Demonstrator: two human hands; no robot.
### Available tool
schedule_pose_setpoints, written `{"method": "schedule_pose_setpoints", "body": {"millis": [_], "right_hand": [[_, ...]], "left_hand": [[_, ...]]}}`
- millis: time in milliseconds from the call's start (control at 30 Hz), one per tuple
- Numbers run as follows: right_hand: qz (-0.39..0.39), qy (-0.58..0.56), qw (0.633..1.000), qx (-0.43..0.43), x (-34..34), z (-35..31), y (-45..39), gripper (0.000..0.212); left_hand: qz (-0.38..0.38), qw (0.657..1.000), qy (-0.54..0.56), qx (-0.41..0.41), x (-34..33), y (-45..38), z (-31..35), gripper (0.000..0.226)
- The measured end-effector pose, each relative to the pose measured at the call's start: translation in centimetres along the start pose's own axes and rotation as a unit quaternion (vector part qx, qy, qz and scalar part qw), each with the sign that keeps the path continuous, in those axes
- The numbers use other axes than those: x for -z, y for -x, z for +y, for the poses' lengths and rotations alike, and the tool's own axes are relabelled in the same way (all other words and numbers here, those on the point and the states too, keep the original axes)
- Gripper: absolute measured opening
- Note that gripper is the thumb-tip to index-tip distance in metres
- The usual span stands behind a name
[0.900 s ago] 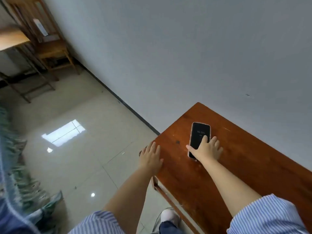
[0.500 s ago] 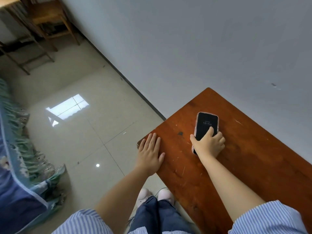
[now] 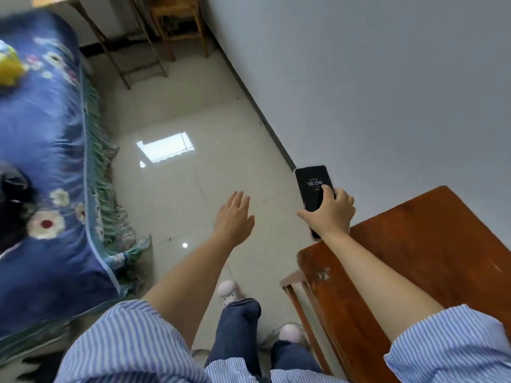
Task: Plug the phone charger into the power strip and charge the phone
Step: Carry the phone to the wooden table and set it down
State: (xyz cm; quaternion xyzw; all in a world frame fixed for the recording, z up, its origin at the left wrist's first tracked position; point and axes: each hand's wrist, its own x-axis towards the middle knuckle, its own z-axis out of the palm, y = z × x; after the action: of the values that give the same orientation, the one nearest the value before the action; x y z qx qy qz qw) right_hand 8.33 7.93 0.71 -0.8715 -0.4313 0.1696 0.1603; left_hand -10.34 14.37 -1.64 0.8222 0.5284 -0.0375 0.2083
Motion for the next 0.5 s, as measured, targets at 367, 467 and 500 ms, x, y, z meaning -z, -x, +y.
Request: {"method": "schedule_pose_setpoints", "body": {"millis": [367,467,500], "right_hand": [[0.003,0.028,0.993,0.116,-6.9,-26.0,-13.4,0.072],[0.005,0.037,0.988,0.148,-8.6,-33.5,-16.3,0.074],[0.005,0.037,0.987,0.159,-9.1,-35.7,-17.2,0.074]], "left_hand": [[0.095,0.986,-0.052,0.126,15.6,-9.5,-23.2,0.052],[0.120,0.981,-0.068,0.136,20.2,-12.9,-28.2,0.050],[0.124,0.980,-0.070,0.141,21.5,-14.1,-29.6,0.049]]}}
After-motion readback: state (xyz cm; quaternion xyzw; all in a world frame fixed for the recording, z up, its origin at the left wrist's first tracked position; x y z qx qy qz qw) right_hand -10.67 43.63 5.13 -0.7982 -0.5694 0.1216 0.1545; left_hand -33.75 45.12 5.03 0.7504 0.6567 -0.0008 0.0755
